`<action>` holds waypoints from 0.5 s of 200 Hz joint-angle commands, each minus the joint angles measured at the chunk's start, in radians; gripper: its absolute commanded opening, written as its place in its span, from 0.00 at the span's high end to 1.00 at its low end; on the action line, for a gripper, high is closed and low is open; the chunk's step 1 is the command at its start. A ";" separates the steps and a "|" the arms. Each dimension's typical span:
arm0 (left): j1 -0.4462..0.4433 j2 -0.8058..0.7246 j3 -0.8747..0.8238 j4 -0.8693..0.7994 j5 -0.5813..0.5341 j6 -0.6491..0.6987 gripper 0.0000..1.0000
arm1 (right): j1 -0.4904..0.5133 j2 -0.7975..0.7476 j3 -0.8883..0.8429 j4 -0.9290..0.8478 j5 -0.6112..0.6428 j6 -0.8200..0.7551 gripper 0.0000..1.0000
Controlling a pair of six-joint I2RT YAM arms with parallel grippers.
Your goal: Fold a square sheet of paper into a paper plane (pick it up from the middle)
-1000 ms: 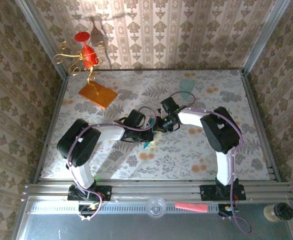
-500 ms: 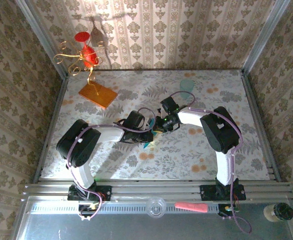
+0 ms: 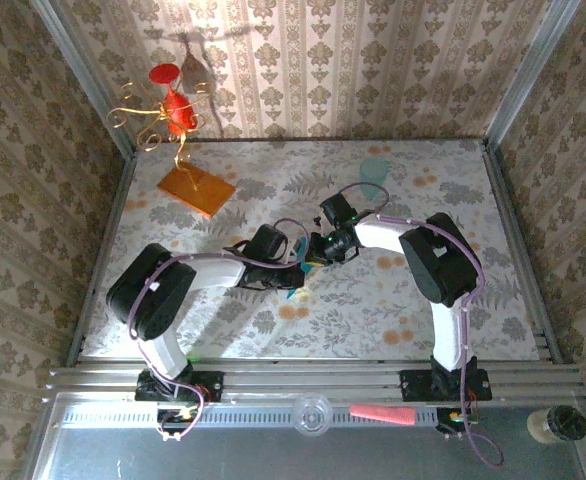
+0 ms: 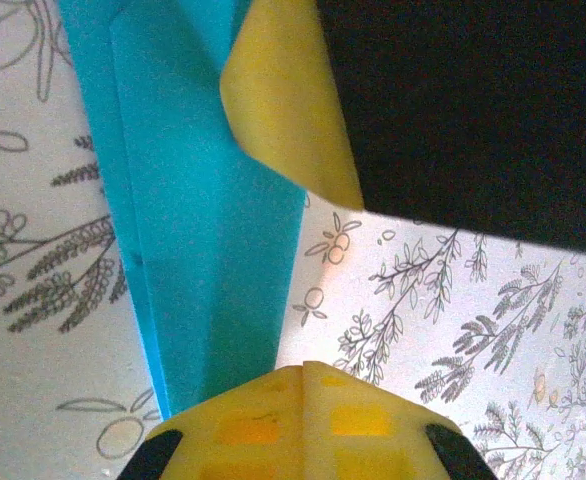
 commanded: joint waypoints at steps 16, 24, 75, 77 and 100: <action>-0.017 -0.037 -0.023 -0.104 0.004 0.002 1.00 | -0.001 0.068 -0.011 -0.083 0.075 0.000 0.89; -0.016 -0.037 -0.022 -0.106 0.005 0.004 1.00 | -0.002 0.067 -0.011 -0.083 0.076 0.000 0.89; -0.021 -0.020 -0.034 -0.105 0.000 0.004 1.00 | -0.002 0.069 -0.011 -0.084 0.076 0.001 0.89; -0.021 -0.019 -0.036 -0.104 0.000 0.004 1.00 | -0.002 0.070 -0.011 -0.086 0.077 0.000 0.89; -0.021 -0.010 -0.049 -0.091 0.005 -0.002 1.00 | -0.001 0.073 -0.008 -0.089 0.079 -0.002 0.89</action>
